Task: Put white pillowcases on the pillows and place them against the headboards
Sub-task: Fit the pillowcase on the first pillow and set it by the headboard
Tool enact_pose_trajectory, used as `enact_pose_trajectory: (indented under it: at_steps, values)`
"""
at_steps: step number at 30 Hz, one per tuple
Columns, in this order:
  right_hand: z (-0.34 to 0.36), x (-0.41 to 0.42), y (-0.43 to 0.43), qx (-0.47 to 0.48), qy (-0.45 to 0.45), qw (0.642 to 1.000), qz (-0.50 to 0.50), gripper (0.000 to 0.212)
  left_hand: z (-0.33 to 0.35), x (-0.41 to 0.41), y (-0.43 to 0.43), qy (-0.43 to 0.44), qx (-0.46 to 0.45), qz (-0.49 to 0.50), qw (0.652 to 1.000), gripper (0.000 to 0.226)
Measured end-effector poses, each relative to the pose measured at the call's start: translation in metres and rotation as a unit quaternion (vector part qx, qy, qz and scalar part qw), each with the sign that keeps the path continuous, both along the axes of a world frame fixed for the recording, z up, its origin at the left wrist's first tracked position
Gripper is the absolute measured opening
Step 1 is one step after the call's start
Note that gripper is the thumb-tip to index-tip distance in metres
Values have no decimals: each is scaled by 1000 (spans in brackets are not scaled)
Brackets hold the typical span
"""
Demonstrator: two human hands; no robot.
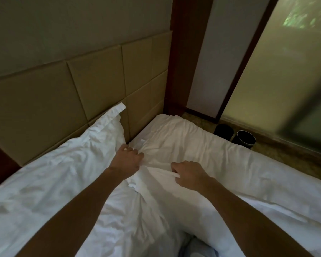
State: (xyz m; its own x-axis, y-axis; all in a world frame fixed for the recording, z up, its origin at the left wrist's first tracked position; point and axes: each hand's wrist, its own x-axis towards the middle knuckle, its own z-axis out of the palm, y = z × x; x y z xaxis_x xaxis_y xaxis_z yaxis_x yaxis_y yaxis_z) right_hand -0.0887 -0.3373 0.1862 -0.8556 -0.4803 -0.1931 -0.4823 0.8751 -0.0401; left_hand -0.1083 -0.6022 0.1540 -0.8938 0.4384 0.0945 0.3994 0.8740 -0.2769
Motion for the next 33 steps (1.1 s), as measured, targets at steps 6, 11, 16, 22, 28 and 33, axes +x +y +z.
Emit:
enact_pose_trajectory:
  at_steps: [6,11,16,22,28,33]
  values:
    - [-8,9,-21,62,-31,997,31,8,-19,11,-34,50,57,40,996,10]
    - [-12,11,-25,85,-52,995,31,12,-22,19,-48,45,164,69,983,38]
    - [-18,11,-25,61,-34,997,21,21,-23,12,-57,-44,239,170,955,53]
    - [-22,9,-18,34,-42,999,6,28,-20,11,-42,-24,187,178,966,36]
    - [-23,14,-5,5,-40,999,-31,20,-9,7,6,45,198,50,978,31]
    - [-24,26,6,-38,-25,997,-69,15,-9,1,61,-59,139,-113,982,54]
